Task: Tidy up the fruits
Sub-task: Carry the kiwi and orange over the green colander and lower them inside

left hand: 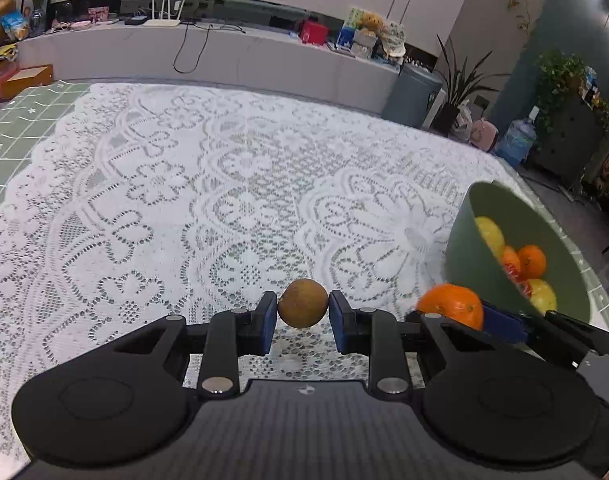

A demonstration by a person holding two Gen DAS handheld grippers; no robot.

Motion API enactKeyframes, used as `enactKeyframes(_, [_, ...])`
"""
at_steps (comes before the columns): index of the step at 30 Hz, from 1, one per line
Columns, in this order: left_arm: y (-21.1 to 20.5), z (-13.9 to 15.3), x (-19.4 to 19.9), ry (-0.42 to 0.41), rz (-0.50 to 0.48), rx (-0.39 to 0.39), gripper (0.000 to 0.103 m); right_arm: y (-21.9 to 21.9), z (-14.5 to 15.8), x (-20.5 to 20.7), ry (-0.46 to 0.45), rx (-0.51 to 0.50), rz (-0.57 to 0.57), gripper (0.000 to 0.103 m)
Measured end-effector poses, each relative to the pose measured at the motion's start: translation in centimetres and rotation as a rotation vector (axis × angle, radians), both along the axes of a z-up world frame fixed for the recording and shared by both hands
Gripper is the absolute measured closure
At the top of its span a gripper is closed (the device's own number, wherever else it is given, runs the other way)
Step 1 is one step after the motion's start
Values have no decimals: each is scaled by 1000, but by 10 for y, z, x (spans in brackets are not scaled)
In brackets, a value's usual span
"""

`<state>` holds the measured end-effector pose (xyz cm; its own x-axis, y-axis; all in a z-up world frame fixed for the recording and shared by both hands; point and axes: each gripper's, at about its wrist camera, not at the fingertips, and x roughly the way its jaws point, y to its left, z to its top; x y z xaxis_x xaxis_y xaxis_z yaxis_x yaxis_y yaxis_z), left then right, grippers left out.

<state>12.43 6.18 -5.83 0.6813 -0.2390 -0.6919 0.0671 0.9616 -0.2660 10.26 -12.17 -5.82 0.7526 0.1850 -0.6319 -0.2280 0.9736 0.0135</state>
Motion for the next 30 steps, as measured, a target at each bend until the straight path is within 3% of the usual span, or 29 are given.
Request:
enactKeyframes(12, [-38, 39, -23, -52, -49, 52, 72, -45, 44, -27, -98, -37, 24, 60])
enactKeyframes(22, [-97, 62, -27, -106, -162, 108, 72, -104, 69, -44, -187, -59, -94, 60])
enactKeyframes(30, [-146, 64, -15, -128, -276, 163, 72, -150, 82, -33, -203, -19, -221, 60])
